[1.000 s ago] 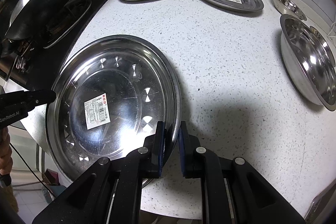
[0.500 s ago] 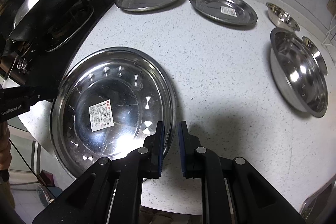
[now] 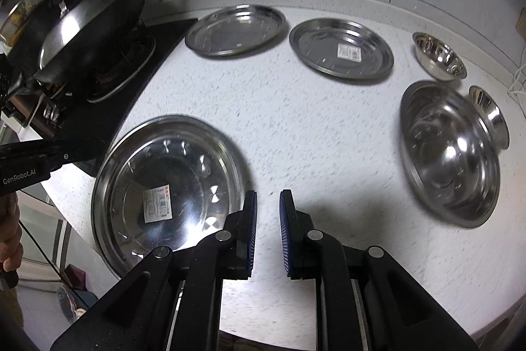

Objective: Organize plates and bowls
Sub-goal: 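Lower the large plate onto the counter and open both grippers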

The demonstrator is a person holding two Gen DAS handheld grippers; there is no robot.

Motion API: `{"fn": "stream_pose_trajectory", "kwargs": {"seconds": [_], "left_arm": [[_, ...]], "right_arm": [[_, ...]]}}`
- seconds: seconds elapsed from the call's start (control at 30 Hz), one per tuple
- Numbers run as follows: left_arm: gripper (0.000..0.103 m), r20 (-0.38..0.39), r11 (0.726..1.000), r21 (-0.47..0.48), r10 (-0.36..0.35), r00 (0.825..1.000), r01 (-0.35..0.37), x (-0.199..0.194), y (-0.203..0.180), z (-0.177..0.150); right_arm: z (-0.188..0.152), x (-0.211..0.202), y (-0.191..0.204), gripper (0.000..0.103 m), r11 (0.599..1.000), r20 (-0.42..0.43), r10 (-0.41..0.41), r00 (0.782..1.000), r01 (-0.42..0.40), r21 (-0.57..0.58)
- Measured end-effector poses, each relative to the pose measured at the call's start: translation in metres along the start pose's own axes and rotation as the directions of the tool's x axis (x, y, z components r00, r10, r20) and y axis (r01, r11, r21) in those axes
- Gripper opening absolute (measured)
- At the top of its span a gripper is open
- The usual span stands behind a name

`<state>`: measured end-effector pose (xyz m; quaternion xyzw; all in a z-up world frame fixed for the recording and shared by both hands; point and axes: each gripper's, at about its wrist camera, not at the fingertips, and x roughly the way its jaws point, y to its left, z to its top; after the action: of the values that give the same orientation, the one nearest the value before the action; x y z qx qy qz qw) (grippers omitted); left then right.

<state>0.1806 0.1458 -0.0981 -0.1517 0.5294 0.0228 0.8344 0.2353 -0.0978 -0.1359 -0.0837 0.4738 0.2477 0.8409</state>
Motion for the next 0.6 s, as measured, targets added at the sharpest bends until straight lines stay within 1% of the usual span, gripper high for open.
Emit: {"fn": "stream_pose_trajectory", "kwargs": {"seconds": [0.07,0.2,0.37,0.43,0.5,0.6], "left_arm": [[0.012,0.000,1.000,-0.013,-0.006,1.000,0.006,-0.006,-0.004,0.002],[0.012,0.014,0.999,-0.021,-0.028,1.000,0.028,-0.014,-0.012,0.012],[0.012,-0.008,0.997,-0.018,-0.080,0.997,0.080,-0.002,-0.017,0.033],[0.012,-0.014,0.994,-0.021,-0.104,0.994,0.104,0.007,-0.017,0.045],[0.012,-0.030,0.988,-0.016,-0.151,0.988,0.151,0.018,-0.017,0.060],[0.012,-0.046,0.983,0.014,-0.180,0.983,0.181,0.034,-0.023,0.081]], "right_arm": [[0.006,-0.007,-0.009,0.019,1.000,0.016,0.004,1.000,-0.004,0.009],[0.021,-0.019,-0.020,0.022,1.000,0.044,0.007,0.999,-0.008,0.012],[0.044,-0.021,-0.019,0.036,1.000,0.060,-0.011,0.998,0.012,-0.006],[0.055,-0.017,-0.018,0.037,0.999,0.062,-0.032,0.998,0.032,-0.006],[0.064,-0.012,-0.020,0.037,0.999,0.058,-0.053,0.997,0.052,0.012],[0.080,-0.004,-0.022,0.037,0.995,0.050,-0.093,0.994,0.091,0.037]]}}
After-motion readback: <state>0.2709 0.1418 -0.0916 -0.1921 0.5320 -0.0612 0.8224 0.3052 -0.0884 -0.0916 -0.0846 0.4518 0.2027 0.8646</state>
